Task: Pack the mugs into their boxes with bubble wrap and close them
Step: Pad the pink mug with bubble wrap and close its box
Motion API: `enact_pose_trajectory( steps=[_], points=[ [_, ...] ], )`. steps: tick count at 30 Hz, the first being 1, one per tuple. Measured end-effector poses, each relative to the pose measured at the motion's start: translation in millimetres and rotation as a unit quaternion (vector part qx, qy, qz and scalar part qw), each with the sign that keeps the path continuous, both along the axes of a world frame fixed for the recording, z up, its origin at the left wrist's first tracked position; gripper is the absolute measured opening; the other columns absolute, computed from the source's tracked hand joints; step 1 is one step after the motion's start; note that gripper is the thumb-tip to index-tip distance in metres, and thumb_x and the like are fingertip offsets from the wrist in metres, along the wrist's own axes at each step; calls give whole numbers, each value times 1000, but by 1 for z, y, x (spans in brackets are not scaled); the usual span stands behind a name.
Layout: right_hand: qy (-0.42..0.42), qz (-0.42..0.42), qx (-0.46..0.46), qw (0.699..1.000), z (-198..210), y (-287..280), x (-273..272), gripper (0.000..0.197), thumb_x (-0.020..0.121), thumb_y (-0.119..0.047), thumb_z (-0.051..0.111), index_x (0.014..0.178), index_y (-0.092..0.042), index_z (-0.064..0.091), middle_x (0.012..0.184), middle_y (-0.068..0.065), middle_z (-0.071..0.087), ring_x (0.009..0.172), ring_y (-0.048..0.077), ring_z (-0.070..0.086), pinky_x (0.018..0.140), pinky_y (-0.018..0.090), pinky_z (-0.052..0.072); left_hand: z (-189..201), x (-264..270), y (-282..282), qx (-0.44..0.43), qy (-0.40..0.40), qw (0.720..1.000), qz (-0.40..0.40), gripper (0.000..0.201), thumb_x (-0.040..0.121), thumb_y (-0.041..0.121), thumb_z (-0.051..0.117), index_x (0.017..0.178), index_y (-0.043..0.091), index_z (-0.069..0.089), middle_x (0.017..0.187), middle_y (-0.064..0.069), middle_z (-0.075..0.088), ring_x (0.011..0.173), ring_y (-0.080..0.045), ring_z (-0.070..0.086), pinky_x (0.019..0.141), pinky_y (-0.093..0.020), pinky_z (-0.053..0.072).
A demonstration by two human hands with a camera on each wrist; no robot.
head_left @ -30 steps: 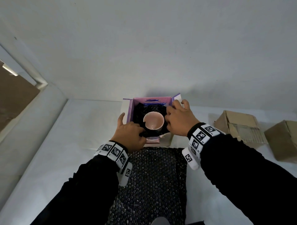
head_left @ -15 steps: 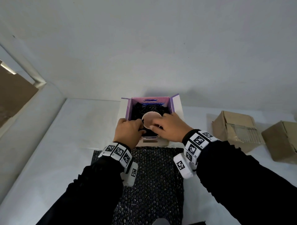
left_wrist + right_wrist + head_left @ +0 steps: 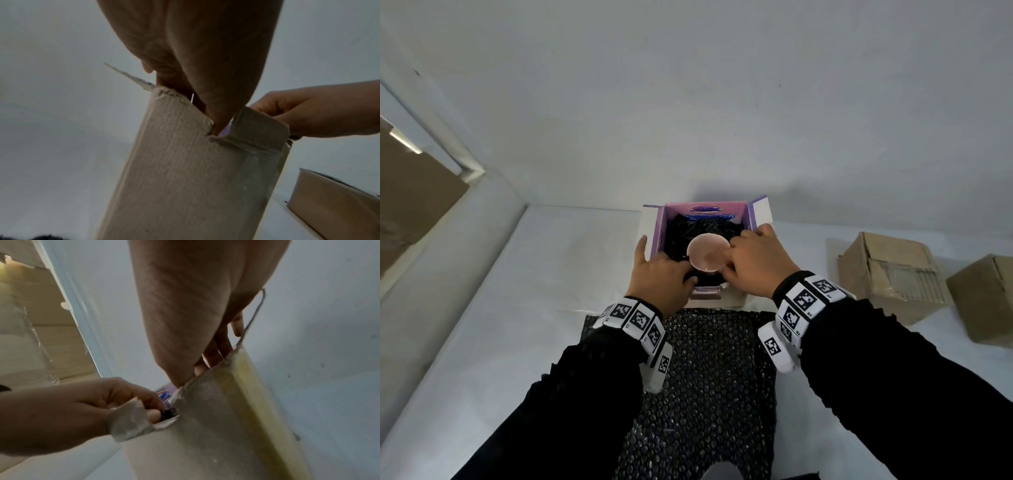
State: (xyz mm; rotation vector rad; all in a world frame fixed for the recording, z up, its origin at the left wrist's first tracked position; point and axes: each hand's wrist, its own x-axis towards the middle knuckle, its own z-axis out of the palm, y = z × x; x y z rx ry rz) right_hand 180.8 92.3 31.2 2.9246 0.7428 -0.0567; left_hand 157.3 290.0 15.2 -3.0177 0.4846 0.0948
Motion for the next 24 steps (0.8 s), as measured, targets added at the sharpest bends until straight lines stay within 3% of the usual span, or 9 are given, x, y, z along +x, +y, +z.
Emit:
enact_pose_trajectory(
  steps=[5,9,12,14,16,18,20,24],
  points=[
    [44,18,-13,999,-8,-10,1,59,96,-56,21,73,-24,64,73,-3,62,81,17,52,100,47,13,-8,-3,-1,-12,38,998,-44,49,100,47,22,99,30,68,83,6,71,101,-14,64,116,-51,-6],
    [56,19,23,998,-6,-11,-1,59,96,-64,21,63,-26,53,73,-6,57,84,15,48,101,46,15,-7,-1,3,-94,47,992,-66,66,97,55,11,102,32,72,96,12,65,107,-9,58,116,-52,-2],
    [58,24,28,998,-6,-15,-8,65,95,-65,18,84,-28,71,89,-9,62,99,15,48,103,47,15,-7,-8,4,-158,13,985,-70,71,90,69,2,101,33,63,93,12,66,98,-8,62,116,-49,2],
    [61,26,15,998,-8,-16,-12,67,95,-64,14,100,-31,72,97,-10,63,113,16,42,106,49,6,-10,-16,0,-130,18,989,-70,74,87,73,-1,101,35,61,88,12,69,98,-5,62,116,-50,-3],
    [62,10,21,998,-8,-16,-16,67,94,-65,15,101,-30,72,100,-10,62,122,16,36,108,52,-5,-12,-22,-6,-76,20,995,-59,80,84,74,-3,101,35,65,91,12,69,105,-7,58,115,-53,-6],
    [56,-12,38,998,-8,-14,-22,64,94,-66,20,99,-29,72,103,-10,61,127,17,33,110,54,-10,-13,-25,-11,-50,22,998,-38,85,80,75,-3,104,35,67,104,11,65,116,-13,49,113,-57,-5],
    [9,-8,74,997,-8,-15,-32,49,94,-62,34,100,-28,69,107,-10,59,126,19,37,110,54,-5,-11,-32,-13,-51,13,998,-25,84,79,75,1,108,33,68,115,6,58,120,-19,44,113,-59,0],
    [-119,37,206,971,-13,-16,-58,24,89,-40,52,107,-26,62,107,-7,59,106,19,52,95,41,26,-15,-55,-7,-94,-34,994,-34,74,86,72,13,125,28,58,121,4,56,120,-21,47,114,-57,12]
  ],
)
